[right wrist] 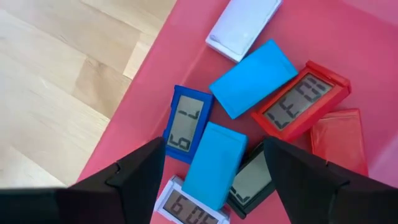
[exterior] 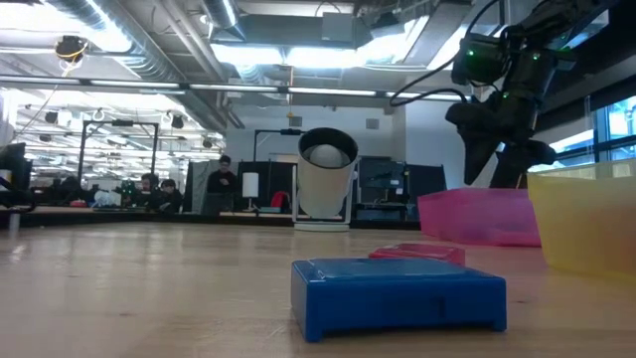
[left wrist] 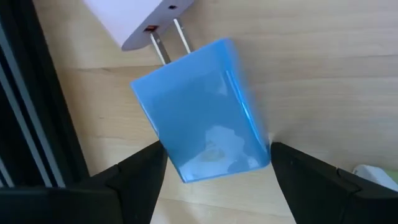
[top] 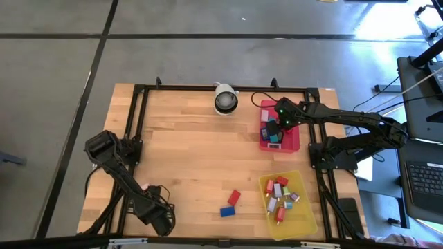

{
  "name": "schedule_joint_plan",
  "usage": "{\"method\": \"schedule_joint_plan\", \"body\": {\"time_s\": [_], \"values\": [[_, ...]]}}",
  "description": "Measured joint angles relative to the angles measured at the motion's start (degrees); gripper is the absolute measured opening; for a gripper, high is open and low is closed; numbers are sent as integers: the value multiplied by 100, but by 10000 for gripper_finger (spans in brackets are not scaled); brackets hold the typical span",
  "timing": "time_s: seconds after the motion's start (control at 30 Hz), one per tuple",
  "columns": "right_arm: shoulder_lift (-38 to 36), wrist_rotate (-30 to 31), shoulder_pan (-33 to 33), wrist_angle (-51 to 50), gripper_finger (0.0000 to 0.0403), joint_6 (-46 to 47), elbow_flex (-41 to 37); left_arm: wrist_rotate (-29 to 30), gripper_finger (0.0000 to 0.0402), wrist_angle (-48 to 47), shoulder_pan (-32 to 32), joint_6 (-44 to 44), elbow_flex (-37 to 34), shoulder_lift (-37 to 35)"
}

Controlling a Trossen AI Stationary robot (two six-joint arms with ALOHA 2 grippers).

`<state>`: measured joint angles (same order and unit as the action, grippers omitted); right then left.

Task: Pick & Place Office items
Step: Put the purple charger adapter into the yellow bin

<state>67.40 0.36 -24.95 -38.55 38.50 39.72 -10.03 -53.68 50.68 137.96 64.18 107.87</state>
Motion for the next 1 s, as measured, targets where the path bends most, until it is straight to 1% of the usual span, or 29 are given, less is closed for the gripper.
{"method": "schedule_joint_plan", "body": {"time_s": [0.37, 0.53, 0.63, 0.73, 0.83, 0.93, 1.0], "values": [[0, -9, 2, 314, 277, 181, 0, 347, 208, 37, 177, -28, -11, -19], [0, -221, 2, 392, 277, 190, 0, 456, 182, 45, 145, -125, -12, -39], [0, -297, 2, 389, 277, 199, 0, 396, 184, 10, 52, -376, 2, -37], [0, -299, 2, 389, 277, 199, 0, 361, 196, -95, -76, -803, 102, -31], [0, -297, 2, 392, 277, 199, 0, 411, 211, -169, -253, -1460, 210, -20], [0, -295, 2, 405, 277, 199, 1, 674, 227, -124, -466, -2190, 324, -13], [0, -296, 2, 438, 277, 199, 0, 669, 235, -105, -624, -2649, 378, -13]]}}
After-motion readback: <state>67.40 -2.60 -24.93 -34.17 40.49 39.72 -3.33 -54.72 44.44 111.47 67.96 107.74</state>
